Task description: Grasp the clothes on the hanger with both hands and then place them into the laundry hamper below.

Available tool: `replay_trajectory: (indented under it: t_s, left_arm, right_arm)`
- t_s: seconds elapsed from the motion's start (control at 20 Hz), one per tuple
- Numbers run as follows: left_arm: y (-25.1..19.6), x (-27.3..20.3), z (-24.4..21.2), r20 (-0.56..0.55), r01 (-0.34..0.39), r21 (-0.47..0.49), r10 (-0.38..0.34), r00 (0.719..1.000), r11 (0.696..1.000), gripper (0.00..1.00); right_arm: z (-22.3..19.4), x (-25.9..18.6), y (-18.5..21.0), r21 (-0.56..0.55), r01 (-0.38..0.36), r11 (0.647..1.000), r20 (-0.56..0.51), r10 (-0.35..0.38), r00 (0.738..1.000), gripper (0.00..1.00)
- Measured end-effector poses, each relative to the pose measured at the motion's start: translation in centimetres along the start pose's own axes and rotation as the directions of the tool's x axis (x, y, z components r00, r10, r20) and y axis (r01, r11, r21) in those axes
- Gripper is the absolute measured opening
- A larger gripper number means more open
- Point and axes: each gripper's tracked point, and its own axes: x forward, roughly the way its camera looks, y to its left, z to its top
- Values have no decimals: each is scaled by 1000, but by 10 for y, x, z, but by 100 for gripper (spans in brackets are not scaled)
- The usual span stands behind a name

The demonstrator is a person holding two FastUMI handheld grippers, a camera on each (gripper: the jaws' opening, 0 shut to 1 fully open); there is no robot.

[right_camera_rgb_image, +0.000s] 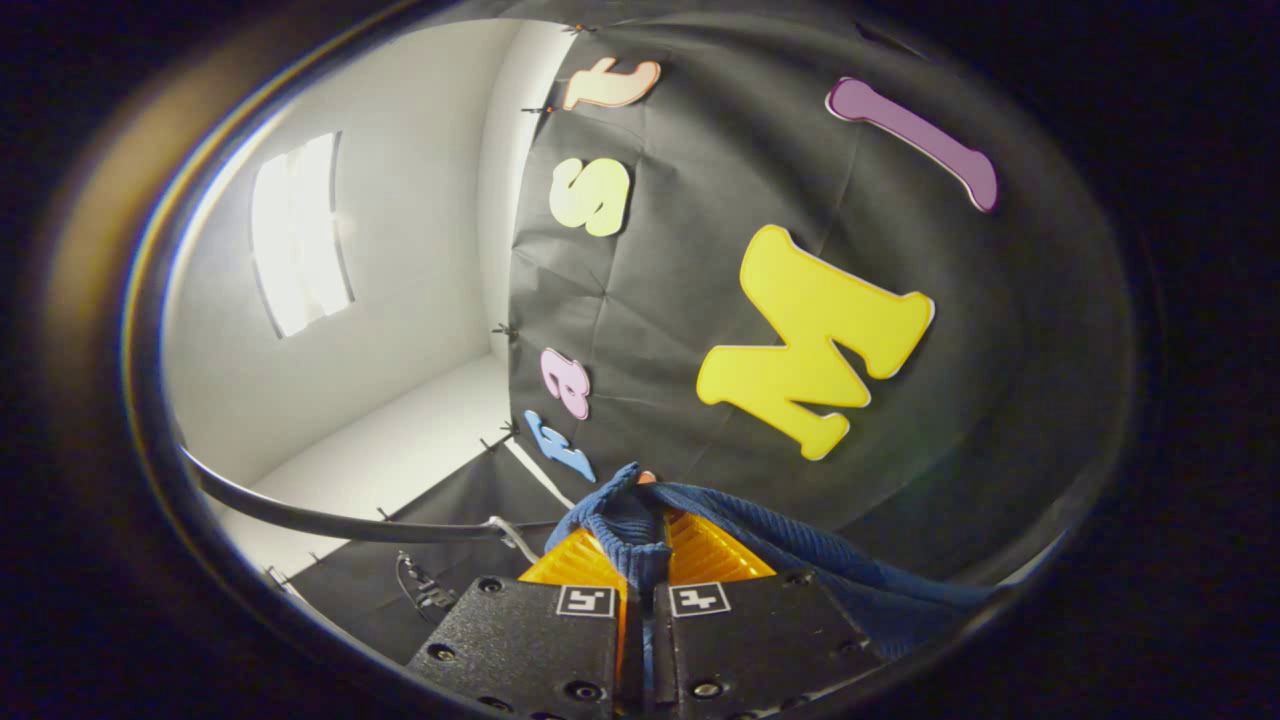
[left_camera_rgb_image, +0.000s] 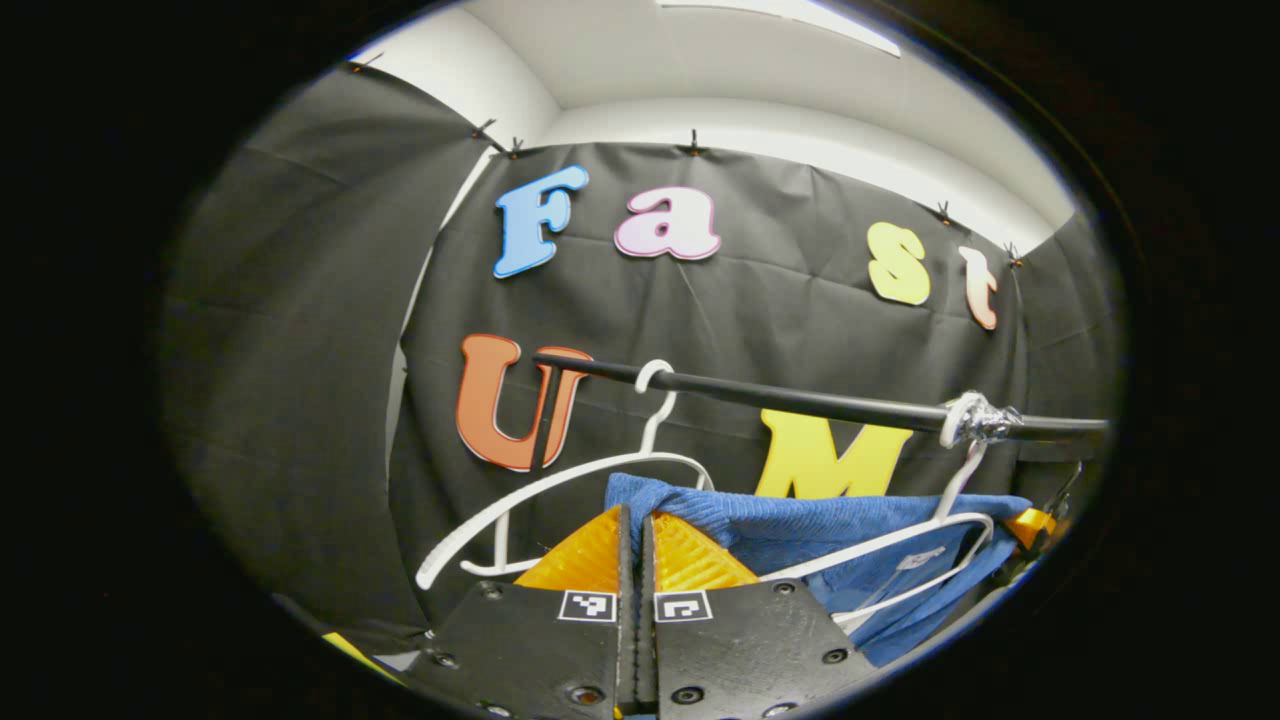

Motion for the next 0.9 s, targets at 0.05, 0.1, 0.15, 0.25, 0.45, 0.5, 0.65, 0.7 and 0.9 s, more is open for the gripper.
replay_trajectory:
  t_s: [0.05, 0.1, 0.15, 0.25, 0.45, 0.5, 0.65, 0.7, 0.9]
  left_arm:
    - [-2, 1, -2, -6, 18, 9, -18, 1000, 1000, 0]
    - [-1, 2, -3, -12, 36, 3, -36, 999, 999, 4]
    - [-1, 3, -7, -30, 52, -25, -52, 998, 998, 4]
    - [4, 7, -8, -36, 62, -65, -64, 997, 996, 0]
    - [25, 7, -28, -86, 28, -154, -42, 995, 988, 4]
    - [29, 5, -33, -91, 21, -166, -36, 995, 986, 0]
    - [32, -6, -37, -86, 32, -175, -47, 995, 984, 0]
    - [32, -7, -37, -84, 38, -187, -54, 995, 982, 0]
    - [48, -20, -57, -117, 11, -257, -43, 992, 966, 5]
  right_arm:
    - [1, 0, -8, -12, 28, 1000, -1, -28, 1000, 6]
    - [2, 0, -17, -22, 58, 998, 4, -58, 998, 6]
    - [2, 2, -23, -31, 82, 996, 10, -82, 997, 6]
    - [-7, 4, -36, -74, 149, 986, 2, -150, 989, 6]
    - [-35, 6, -63, -219, 294, 930, -40, -310, 950, 7]
    - [-37, 6, -56, -212, 281, 936, -50, -298, 953, 7]
    - [-44, 3, -61, -197, 283, 939, -59, -300, 952, 7]
    - [-48, 4, -65, -191, 296, 936, -65, -313, 947, 7]
    - [-79, -2, -79, -200, 328, 923, -123, -356, 926, 7]
